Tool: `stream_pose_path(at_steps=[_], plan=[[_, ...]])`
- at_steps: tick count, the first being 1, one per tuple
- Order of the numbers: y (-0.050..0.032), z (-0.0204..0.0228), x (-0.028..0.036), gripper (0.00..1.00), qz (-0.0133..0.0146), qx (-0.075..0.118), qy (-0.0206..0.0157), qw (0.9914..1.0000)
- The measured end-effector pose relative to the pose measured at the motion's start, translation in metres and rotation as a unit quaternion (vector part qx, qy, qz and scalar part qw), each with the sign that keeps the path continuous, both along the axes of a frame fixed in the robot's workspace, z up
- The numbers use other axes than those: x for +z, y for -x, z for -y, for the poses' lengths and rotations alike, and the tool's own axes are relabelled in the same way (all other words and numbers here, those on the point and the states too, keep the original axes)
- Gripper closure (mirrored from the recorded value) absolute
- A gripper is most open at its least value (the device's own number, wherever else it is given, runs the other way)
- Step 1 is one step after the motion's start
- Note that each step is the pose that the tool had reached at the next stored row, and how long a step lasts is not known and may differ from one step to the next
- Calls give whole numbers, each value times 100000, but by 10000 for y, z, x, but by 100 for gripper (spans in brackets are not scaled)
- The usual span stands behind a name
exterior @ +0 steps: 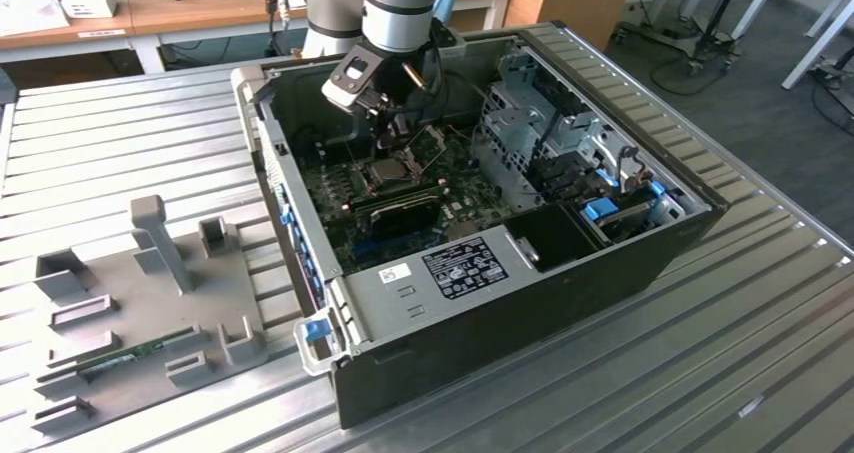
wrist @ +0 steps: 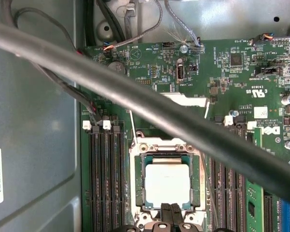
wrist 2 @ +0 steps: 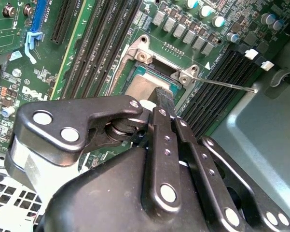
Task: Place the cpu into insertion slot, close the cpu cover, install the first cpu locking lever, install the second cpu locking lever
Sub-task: 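Place the cpu into insertion slot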
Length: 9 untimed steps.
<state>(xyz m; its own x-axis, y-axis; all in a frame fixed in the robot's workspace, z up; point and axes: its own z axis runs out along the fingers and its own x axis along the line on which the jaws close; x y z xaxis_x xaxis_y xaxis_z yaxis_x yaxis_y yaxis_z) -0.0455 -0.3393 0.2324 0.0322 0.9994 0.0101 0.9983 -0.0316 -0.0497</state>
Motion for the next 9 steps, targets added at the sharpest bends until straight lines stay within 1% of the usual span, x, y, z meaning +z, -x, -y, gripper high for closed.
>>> stream_pose_path(at_steps=[9], plan=[[0,0,0,89,-341,1,0,99999]])
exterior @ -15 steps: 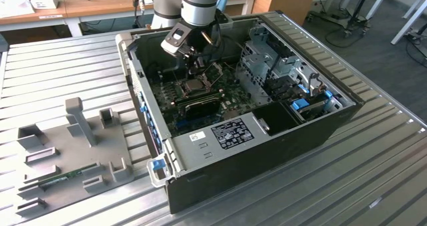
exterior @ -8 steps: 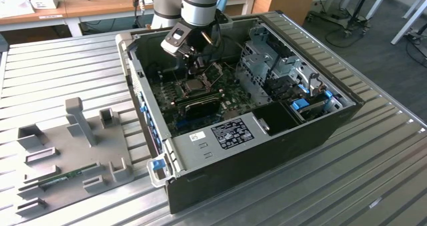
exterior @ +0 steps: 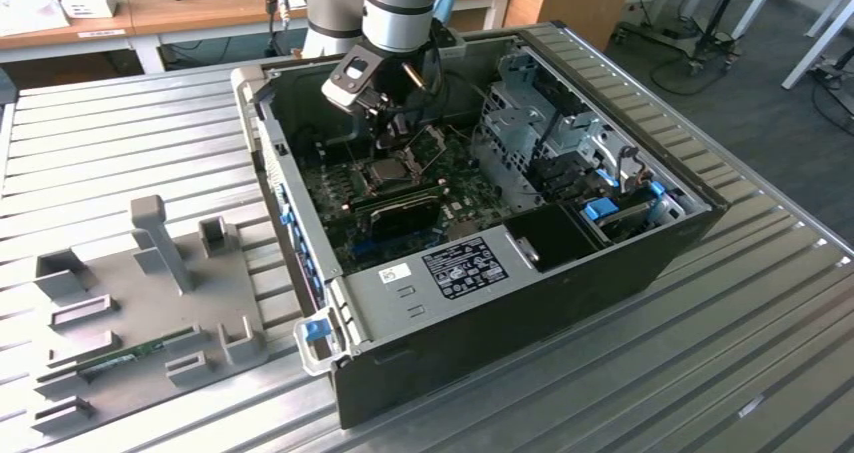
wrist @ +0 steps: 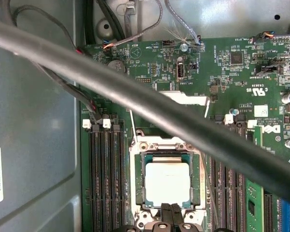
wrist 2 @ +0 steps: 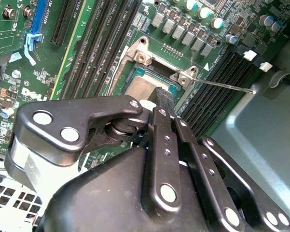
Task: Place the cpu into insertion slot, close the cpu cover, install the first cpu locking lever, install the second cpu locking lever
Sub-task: 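Place the cpu into insertion slot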
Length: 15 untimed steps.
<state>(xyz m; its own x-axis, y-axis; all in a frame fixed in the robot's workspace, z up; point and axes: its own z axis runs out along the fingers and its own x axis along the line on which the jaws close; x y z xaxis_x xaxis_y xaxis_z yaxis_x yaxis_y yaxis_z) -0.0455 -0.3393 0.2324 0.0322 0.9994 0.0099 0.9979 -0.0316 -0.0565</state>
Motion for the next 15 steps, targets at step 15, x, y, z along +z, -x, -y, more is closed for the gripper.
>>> stream_pose_path(at_steps=[15], plan=[[0,0,0,89,-603,1,0,99998]])
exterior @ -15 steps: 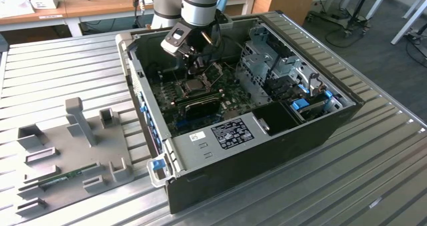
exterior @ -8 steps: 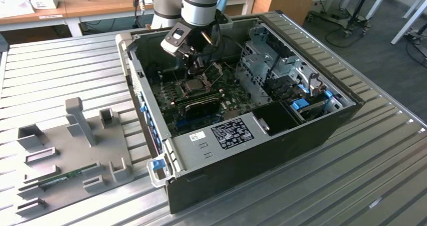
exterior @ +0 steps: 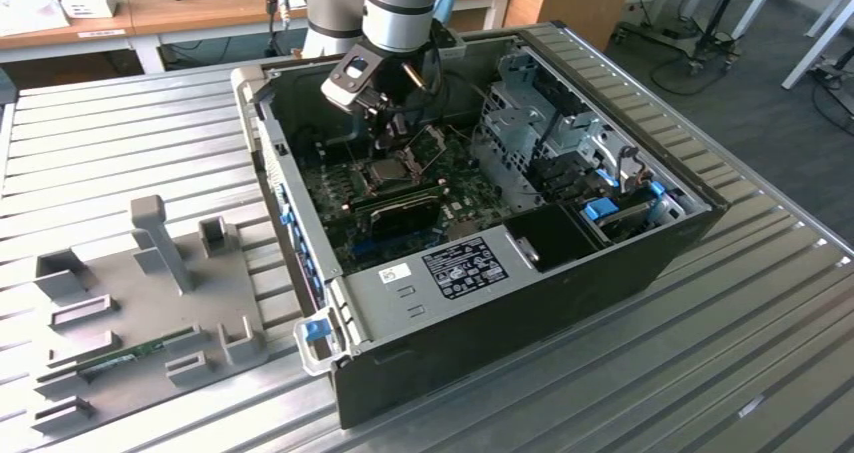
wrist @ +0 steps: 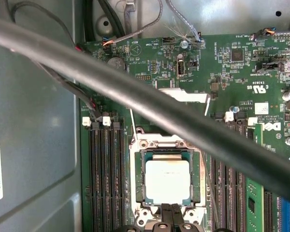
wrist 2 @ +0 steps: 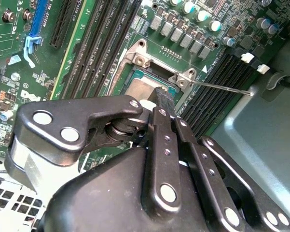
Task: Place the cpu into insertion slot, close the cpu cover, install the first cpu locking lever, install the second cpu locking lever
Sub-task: 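Place the cpu into insertion slot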
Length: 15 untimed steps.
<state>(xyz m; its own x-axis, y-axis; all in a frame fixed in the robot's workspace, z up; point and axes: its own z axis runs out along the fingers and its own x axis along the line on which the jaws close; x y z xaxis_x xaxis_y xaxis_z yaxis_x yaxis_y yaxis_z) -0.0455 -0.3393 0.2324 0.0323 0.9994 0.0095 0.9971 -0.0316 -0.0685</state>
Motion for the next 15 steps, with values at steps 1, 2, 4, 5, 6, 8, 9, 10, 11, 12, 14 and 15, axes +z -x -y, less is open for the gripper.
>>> stream_pose_path(at_steps=[1,2,4,5,6,8,9,10,11,12,14,15], plan=[[0,0,0,89,-36,-1,0,100000],[0,0,0,89,-73,-1,-2,100000],[0,0,0,89,-149,-1,1,100000],[0,0,0,89,-185,-2,-2,100000],[0,0,0,89,-223,0,-1,100000],[0,0,0,89,-300,-2,0,100000],[0,0,0,89,-335,-1,1,99999],[0,0,0,89,-371,0,-1,99999],[0,0,0,89,-409,0,0,99999],[0,0,0,89,-447,-2,0,99999],[0,0,0,89,-524,-2,0,99999],[0,0,0,89,-561,-2,-1,99998]])
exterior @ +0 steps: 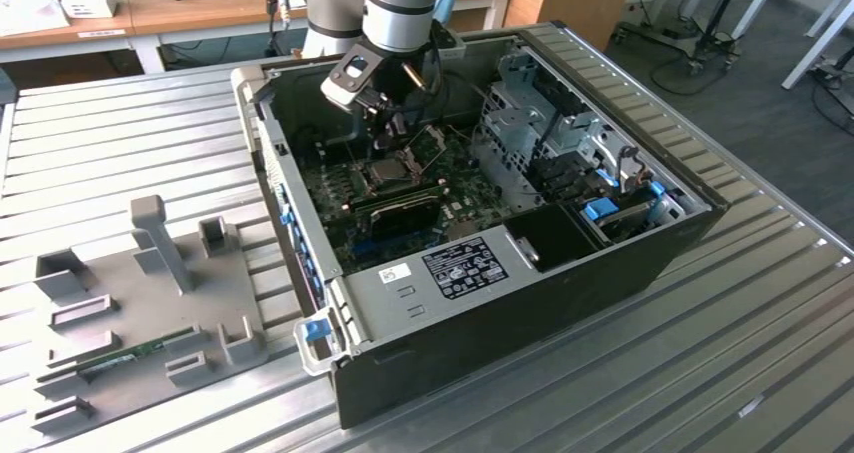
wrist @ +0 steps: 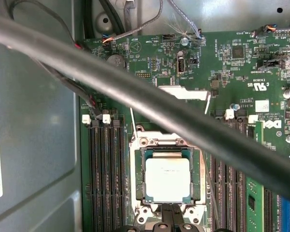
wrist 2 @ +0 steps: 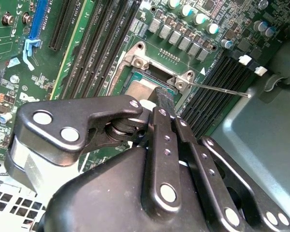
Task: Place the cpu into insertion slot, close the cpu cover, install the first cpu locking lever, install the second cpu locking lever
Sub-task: 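Place the cpu into insertion slot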
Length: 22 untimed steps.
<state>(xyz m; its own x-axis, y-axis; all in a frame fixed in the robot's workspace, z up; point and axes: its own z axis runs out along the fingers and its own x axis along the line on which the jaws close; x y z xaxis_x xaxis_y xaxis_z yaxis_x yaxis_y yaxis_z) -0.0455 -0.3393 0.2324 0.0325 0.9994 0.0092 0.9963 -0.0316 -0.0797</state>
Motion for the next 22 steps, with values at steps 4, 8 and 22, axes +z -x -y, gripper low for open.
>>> stream_pose_path(at_steps=[4,8,22], plan=[[0,0,0,89,-149,0,-1,100000],[0,0,0,89,-303,2,3,100000],[0,0,0,89,-827,1,0,99997]])
